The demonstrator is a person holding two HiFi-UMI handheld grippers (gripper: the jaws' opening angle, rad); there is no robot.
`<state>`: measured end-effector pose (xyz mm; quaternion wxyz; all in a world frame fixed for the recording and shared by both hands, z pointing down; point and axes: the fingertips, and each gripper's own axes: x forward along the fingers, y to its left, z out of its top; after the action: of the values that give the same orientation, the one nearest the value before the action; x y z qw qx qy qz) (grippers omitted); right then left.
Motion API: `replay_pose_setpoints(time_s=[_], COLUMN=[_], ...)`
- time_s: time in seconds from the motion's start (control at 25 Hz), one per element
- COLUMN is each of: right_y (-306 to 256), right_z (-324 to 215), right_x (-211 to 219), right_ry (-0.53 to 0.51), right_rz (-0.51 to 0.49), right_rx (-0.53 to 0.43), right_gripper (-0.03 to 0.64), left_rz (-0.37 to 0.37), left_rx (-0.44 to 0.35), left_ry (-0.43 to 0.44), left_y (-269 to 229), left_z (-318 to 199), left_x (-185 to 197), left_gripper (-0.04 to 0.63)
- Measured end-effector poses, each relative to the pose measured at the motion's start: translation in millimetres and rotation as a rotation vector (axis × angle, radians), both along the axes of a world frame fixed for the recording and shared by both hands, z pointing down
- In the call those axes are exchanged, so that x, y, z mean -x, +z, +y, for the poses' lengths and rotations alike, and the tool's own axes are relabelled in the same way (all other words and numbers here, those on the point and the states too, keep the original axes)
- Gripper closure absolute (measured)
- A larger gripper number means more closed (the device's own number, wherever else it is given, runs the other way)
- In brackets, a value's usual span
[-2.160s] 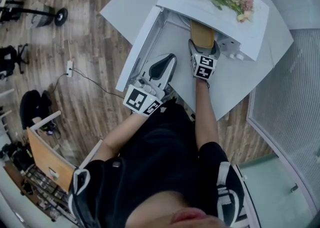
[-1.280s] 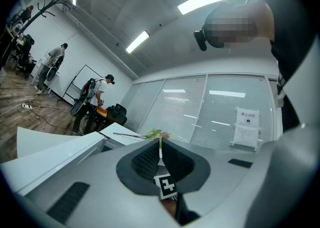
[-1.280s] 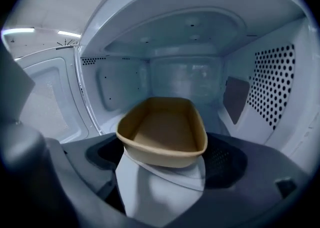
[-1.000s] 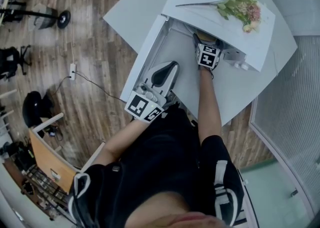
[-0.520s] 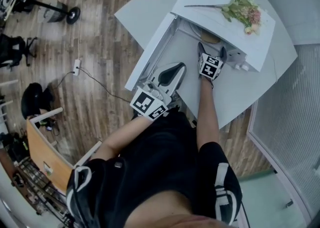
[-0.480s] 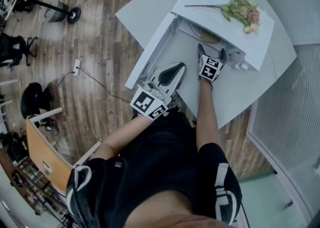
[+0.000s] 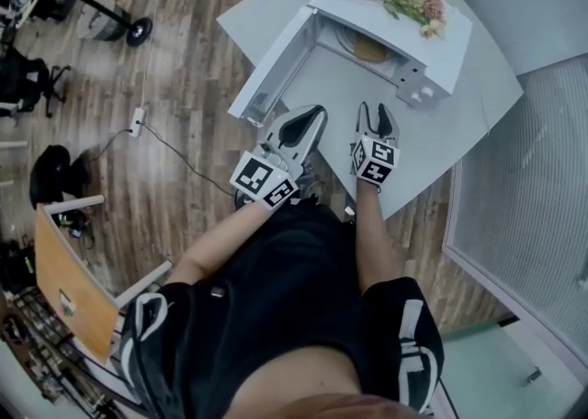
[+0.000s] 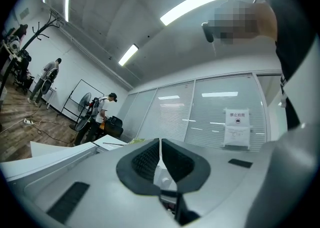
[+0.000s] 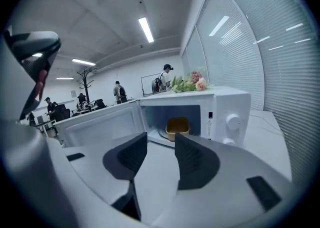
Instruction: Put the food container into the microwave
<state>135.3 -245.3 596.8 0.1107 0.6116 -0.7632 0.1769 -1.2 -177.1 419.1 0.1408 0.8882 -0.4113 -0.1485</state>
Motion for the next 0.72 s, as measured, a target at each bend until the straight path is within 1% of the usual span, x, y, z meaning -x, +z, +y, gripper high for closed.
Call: replay_pose_setpoints(time_s=[0.04,0.12,0.2,0.4,0.6,0.72], right_y=[-9.8,-27.4,-42.6,-78.8,-117.1,-125.1], right_z=[10.5,28.0,43.0,71.5,93.4,102.2], right_x=[-1.7,-4.5,-4.7,1.0,14.3,22.2], right_ry=[0.000,0.005,0.005,0.004,0.006,0.005], right_rz=[-0.004,-0.008,-0.015,-0.050,-0.065,-0.061], right_rx=[-0.008,-0.015,-0.019,-0.055,-0.101,-0.105], right_gripper=[0.438,0.527,0.561,0.583,0.592,0.592], left_rz=[-0.003,-0.011,-0.016,-0.024,-0.018,-0.010], left_rx=[-0.002,-0.006,-0.014,-0.034,-0.006,0.008], left_ry=[-0.008,-0.021,-0.030,-0.022,0.009,0.023], left_y=[-2.4,-7.6,-13.0,-18.6,-14.4,-10.1], left_z=[6.4,15.9,22.4,28.5,30.9,29.5], left_x=[0.9,4.0,8.2,19.2,31.5,37.2], left_gripper=[0.561,0.561,0.561,0.561,0.561,0.561])
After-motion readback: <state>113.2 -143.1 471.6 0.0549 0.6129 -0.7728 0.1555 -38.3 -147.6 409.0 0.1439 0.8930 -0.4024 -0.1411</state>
